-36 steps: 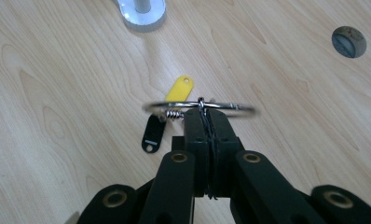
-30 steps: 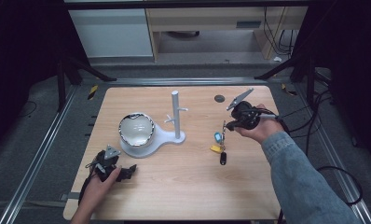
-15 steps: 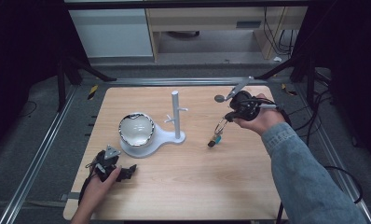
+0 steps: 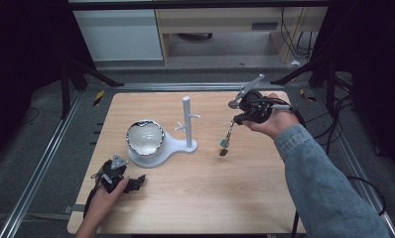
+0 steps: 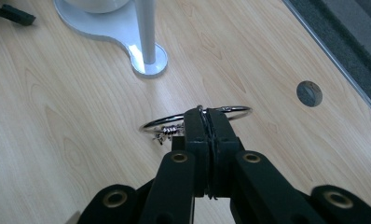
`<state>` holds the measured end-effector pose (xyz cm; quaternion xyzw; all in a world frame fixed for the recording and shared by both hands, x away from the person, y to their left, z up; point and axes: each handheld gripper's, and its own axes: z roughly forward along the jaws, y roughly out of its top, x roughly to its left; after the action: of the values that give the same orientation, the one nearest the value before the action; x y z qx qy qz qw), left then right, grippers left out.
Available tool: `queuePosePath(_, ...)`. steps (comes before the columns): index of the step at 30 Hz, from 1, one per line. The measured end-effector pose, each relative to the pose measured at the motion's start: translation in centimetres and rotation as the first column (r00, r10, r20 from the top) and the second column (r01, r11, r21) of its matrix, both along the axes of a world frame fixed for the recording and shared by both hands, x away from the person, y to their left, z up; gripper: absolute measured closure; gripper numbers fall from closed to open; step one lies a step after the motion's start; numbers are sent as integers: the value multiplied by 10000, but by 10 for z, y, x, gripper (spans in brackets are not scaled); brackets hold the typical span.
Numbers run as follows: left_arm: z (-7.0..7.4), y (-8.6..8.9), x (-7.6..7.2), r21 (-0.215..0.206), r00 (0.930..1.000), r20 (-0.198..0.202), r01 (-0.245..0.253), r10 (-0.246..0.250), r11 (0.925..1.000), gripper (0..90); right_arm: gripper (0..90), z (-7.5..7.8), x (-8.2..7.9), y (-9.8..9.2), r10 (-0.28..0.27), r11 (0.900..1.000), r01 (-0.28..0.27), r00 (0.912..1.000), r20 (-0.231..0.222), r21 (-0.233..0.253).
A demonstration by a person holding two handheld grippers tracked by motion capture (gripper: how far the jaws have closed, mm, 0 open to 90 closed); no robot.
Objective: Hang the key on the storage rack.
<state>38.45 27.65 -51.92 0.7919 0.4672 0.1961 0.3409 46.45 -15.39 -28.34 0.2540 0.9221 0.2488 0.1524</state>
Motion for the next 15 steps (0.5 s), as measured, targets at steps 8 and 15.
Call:
queuePosePath(8,0,0,0,3,10000,-1,2,-2,10000,0,887,6,-2,12,239,9997,-238,9997,93,-112)
queuePosePath(15,0,0,0,2,10000,-3,2,-2,10000,0,887,9,-3,19,440,9989,-437,9990,128,-197)
